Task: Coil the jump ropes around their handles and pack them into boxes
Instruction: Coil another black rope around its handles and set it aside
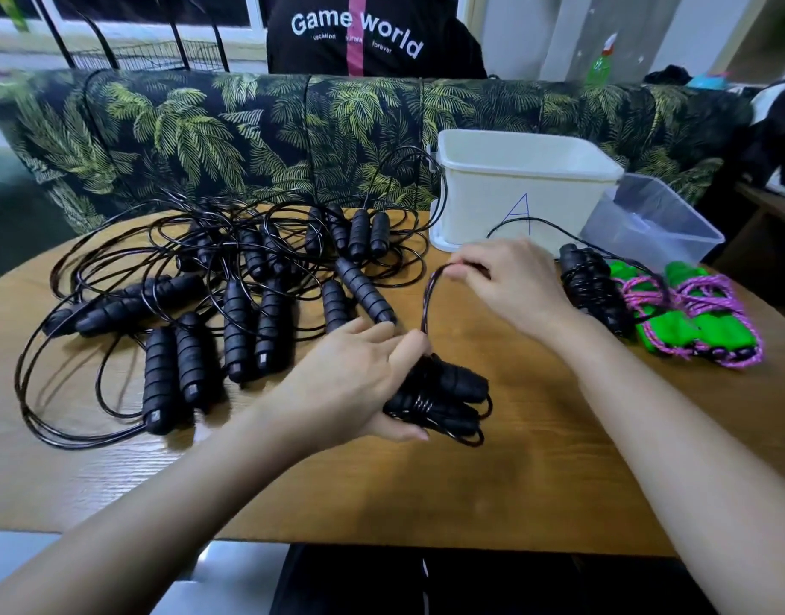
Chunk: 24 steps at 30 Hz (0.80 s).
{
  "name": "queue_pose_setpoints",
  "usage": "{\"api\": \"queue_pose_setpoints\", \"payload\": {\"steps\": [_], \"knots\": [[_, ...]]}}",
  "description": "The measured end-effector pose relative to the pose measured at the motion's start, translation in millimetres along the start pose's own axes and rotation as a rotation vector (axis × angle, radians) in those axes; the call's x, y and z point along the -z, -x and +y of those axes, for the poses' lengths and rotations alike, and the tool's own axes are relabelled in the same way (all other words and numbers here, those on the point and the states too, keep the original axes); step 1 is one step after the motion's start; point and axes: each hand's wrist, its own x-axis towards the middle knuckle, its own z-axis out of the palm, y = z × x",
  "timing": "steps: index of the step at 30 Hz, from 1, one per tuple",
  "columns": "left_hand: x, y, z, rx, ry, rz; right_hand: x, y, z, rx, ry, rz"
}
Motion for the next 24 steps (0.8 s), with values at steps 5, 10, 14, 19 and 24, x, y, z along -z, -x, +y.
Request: {"api": "queue_pose_setpoints", "payload": {"steps": [5, 10, 14, 19, 24], "knots": [[-8.0, 5.3, -15.5, 0.24, -0.039, 0.008, 19.2, 20.6, -18.5, 0.056, -0.003, 0.188], [-8.5, -1.7, -16.5, 0.46, -0.028, 0.072, 10.5, 61.6, -45.6, 0.091, 0.007, 0.183], [-1.0, -7.1, -13.5, 0.645, 0.169, 0.095, -7.8, 83.2, -52.3, 0.051, -0.093, 0.106], [6.2, -9.7, -10.3, 0.755, 0.463, 0.12, -17.9, 92.4, -52.2, -0.229, -0.445, -0.063], [4.4, -10.3, -8.6, 0.843, 0.731, 0.082, -25.6, 80.1, -51.3, -0.463, -0.715, -0.172]]}}
